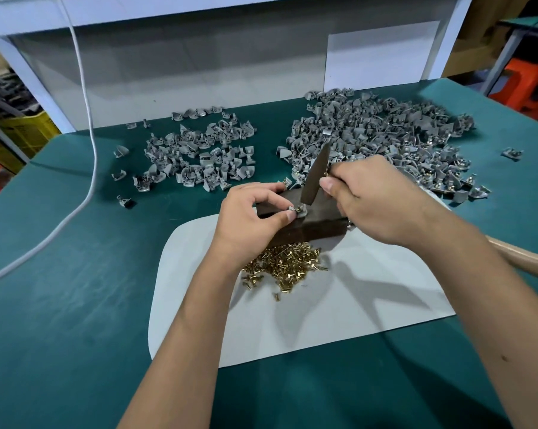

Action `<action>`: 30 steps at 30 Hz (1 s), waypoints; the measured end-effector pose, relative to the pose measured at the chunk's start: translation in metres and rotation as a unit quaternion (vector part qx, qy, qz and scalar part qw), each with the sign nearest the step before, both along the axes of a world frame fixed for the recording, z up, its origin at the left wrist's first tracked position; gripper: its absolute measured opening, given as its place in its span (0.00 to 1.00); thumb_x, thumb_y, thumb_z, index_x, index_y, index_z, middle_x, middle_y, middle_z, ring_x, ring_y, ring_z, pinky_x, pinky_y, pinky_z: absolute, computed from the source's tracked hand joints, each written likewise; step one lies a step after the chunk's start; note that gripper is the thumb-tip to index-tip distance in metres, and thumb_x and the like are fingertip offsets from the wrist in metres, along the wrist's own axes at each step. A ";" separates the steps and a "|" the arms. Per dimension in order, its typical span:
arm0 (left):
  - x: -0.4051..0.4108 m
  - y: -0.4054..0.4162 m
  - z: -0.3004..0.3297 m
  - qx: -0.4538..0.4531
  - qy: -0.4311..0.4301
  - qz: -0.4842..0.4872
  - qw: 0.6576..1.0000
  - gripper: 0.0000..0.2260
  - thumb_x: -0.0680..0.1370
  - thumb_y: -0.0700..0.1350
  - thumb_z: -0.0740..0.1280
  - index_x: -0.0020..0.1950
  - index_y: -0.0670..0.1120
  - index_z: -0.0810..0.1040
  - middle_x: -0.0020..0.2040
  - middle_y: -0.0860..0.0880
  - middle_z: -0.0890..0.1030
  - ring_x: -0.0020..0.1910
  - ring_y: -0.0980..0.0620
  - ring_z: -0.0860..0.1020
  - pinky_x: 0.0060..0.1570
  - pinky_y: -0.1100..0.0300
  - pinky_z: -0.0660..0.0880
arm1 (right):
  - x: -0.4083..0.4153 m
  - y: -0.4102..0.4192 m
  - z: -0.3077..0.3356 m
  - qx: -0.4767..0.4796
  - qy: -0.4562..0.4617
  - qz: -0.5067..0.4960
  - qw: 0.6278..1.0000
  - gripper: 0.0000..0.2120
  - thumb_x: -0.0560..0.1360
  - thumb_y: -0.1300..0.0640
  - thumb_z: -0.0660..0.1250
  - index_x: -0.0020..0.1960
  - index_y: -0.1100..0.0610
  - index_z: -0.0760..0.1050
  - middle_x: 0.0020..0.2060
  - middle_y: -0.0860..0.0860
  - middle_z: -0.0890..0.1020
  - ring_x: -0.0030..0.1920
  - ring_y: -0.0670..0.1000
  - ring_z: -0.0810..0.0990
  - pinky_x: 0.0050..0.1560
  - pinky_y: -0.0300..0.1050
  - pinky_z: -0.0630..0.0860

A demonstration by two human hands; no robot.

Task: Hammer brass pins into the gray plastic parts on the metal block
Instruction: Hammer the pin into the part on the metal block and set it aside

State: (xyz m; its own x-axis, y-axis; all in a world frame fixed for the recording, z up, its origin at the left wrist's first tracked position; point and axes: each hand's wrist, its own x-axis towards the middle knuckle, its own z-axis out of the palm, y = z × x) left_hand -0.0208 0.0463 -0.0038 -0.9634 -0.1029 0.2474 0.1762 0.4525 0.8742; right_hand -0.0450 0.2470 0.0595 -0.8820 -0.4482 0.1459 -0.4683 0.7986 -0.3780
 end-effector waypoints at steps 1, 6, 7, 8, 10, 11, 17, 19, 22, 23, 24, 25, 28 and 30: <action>0.000 0.000 0.000 0.000 -0.001 0.002 1.000 0.05 0.71 0.38 0.79 0.43 0.47 0.88 0.58 0.49 0.84 0.63 0.52 0.79 0.69 0.49 0.72 | 0.001 0.000 0.002 -0.005 0.023 0.000 1.000 0.18 0.85 0.48 0.56 0.38 0.51 0.68 0.35 0.53 0.78 0.37 0.58 0.78 0.41 0.56 0.76; 0.000 0.000 -0.001 0.014 -0.002 -0.002 1.000 0.06 0.71 0.36 0.79 0.42 0.47 0.87 0.58 0.47 0.85 0.61 0.50 0.81 0.67 0.48 0.75 | 0.014 -0.012 -0.003 -0.022 0.091 0.005 0.996 0.13 0.85 0.47 0.53 0.45 0.50 0.66 0.36 0.54 0.77 0.35 0.59 0.75 0.38 0.53 0.74; 0.000 0.001 -0.001 0.024 -0.006 -0.002 1.000 0.07 0.71 0.35 0.79 0.41 0.47 0.86 0.58 0.46 0.85 0.61 0.50 0.82 0.66 0.48 0.75 | 0.015 -0.015 -0.007 0.008 0.061 0.002 0.998 0.13 0.85 0.47 0.54 0.44 0.50 0.66 0.36 0.54 0.77 0.37 0.60 0.75 0.40 0.53 0.74; 0.001 0.002 0.000 0.030 -0.009 -0.001 1.000 0.08 0.71 0.35 0.79 0.41 0.48 0.86 0.58 0.46 0.85 0.60 0.50 0.82 0.66 0.48 0.76 | 0.015 -0.015 -0.007 0.037 0.037 -0.006 0.999 0.14 0.85 0.47 0.55 0.43 0.50 0.65 0.36 0.53 0.75 0.38 0.61 0.75 0.40 0.53 0.73; 0.001 0.003 0.001 0.027 -0.013 0.005 1.000 0.08 0.71 0.34 0.79 0.41 0.48 0.86 0.58 0.46 0.85 0.60 0.51 0.82 0.67 0.49 0.76 | 0.011 -0.012 -0.001 0.082 0.042 -0.014 0.996 0.15 0.85 0.46 0.55 0.41 0.49 0.64 0.33 0.50 0.70 0.38 0.60 0.73 0.39 0.51 0.69; 0.001 0.004 0.001 0.025 -0.015 0.006 1.000 0.08 0.71 0.35 0.79 0.41 0.47 0.87 0.58 0.46 0.85 0.60 0.51 0.82 0.67 0.50 0.76 | 0.010 -0.011 0.003 0.088 0.062 -0.015 0.994 0.15 0.85 0.46 0.54 0.41 0.49 0.64 0.32 0.49 0.69 0.37 0.60 0.72 0.39 0.50 0.68; 0.002 0.005 0.002 0.033 -0.021 0.013 0.999 0.08 0.71 0.34 0.78 0.41 0.47 0.86 0.59 0.46 0.84 0.59 0.53 0.82 0.67 0.52 0.75 | 0.016 -0.017 -0.005 0.033 0.064 -0.035 0.997 0.14 0.85 0.46 0.53 0.43 0.50 0.64 0.32 0.52 0.73 0.35 0.60 0.73 0.38 0.52 0.73; 0.003 0.006 0.003 0.032 -0.026 0.014 0.999 0.07 0.71 0.33 0.78 0.42 0.45 0.87 0.59 0.46 0.84 0.60 0.54 0.82 0.68 0.54 0.75 | 0.013 -0.015 -0.002 0.089 0.020 -0.040 0.995 0.17 0.85 0.46 0.54 0.40 0.51 0.64 0.36 0.54 0.76 0.38 0.60 0.75 0.42 0.53 0.75; 0.004 0.005 0.004 0.031 -0.029 0.013 0.999 0.07 0.72 0.34 0.78 0.41 0.46 0.87 0.59 0.47 0.84 0.60 0.55 0.82 0.68 0.55 0.74 | 0.008 -0.008 0.005 0.075 0.096 -0.047 0.991 0.16 0.84 0.44 0.53 0.41 0.50 0.66 0.33 0.52 0.73 0.36 0.60 0.73 0.38 0.52 0.71; 0.004 0.005 0.004 0.030 -0.028 0.012 0.999 0.08 0.72 0.35 0.78 0.41 0.47 0.87 0.59 0.47 0.84 0.60 0.55 0.81 0.68 0.55 0.74 | 0.010 -0.008 0.004 0.033 0.128 -0.053 0.990 0.15 0.84 0.44 0.52 0.42 0.50 0.66 0.32 0.51 0.72 0.34 0.60 0.73 0.36 0.51 0.70; 0.004 0.005 0.004 0.031 -0.028 0.013 0.999 0.08 0.72 0.35 0.78 0.41 0.48 0.86 0.59 0.47 0.84 0.60 0.55 0.82 0.68 0.54 0.74 | 0.012 -0.011 0.003 0.006 0.136 -0.052 0.989 0.14 0.84 0.45 0.52 0.43 0.50 0.65 0.31 0.52 0.73 0.32 0.59 0.73 0.34 0.51 0.71; 0.004 0.005 0.004 0.037 -0.030 0.013 0.999 0.09 0.72 0.35 0.78 0.40 0.49 0.86 0.59 0.47 0.84 0.59 0.55 0.82 0.67 0.54 0.75 | 0.013 -0.014 -0.001 0.010 0.117 -0.043 0.992 0.14 0.85 0.47 0.53 0.43 0.51 0.65 0.31 0.52 0.74 0.31 0.57 0.73 0.33 0.51 0.73; 0.006 0.006 0.005 0.043 -0.034 0.017 0.998 0.11 0.72 0.34 0.78 0.39 0.51 0.86 0.60 0.48 0.84 0.59 0.56 0.82 0.67 0.56 0.75 | 0.013 -0.017 -0.005 0.096 0.030 -0.035 0.994 0.16 0.86 0.47 0.53 0.40 0.50 0.63 0.33 0.52 0.73 0.36 0.59 0.73 0.39 0.52 0.71; 0.006 0.005 0.006 0.039 -0.035 0.016 0.998 0.10 0.72 0.35 0.78 0.39 0.50 0.86 0.60 0.48 0.84 0.59 0.57 0.82 0.68 0.57 0.74 | 0.005 -0.011 0.004 0.121 0.056 -0.030 0.991 0.18 0.85 0.46 0.54 0.37 0.49 0.61 0.33 0.51 0.73 0.35 0.60 0.73 0.39 0.52 0.70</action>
